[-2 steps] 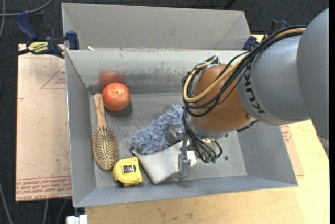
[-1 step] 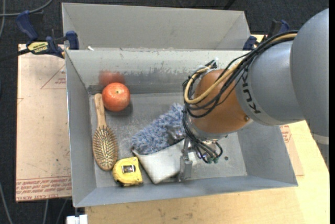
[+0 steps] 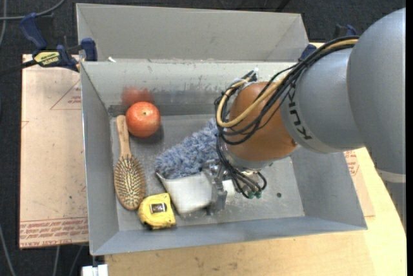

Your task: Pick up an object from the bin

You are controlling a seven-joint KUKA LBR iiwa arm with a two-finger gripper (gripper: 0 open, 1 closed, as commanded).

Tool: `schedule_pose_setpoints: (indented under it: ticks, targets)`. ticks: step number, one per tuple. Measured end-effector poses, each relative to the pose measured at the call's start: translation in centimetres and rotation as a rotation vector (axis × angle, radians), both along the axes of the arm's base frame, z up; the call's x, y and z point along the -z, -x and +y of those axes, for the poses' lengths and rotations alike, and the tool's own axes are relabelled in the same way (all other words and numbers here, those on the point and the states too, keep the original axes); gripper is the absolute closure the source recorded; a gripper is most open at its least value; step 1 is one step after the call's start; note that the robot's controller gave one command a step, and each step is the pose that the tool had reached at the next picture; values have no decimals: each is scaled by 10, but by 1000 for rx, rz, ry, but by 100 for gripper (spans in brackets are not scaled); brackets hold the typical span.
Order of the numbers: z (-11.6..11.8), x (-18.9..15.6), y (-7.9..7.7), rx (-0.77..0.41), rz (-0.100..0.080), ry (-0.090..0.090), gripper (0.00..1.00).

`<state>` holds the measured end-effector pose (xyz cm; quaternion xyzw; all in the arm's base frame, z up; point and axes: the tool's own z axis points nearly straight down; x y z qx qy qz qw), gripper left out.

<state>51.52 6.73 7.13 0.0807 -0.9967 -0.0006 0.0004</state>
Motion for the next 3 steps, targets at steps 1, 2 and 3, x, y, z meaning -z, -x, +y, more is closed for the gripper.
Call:
schedule_pose_setpoints:
  ticks: [1,2,3]
  targets:
    - [0,0,0,0,0,0,100]
    - [1,-44,1,21,7,0,100]
    - [2,-217,20,33,-3,-1,100]
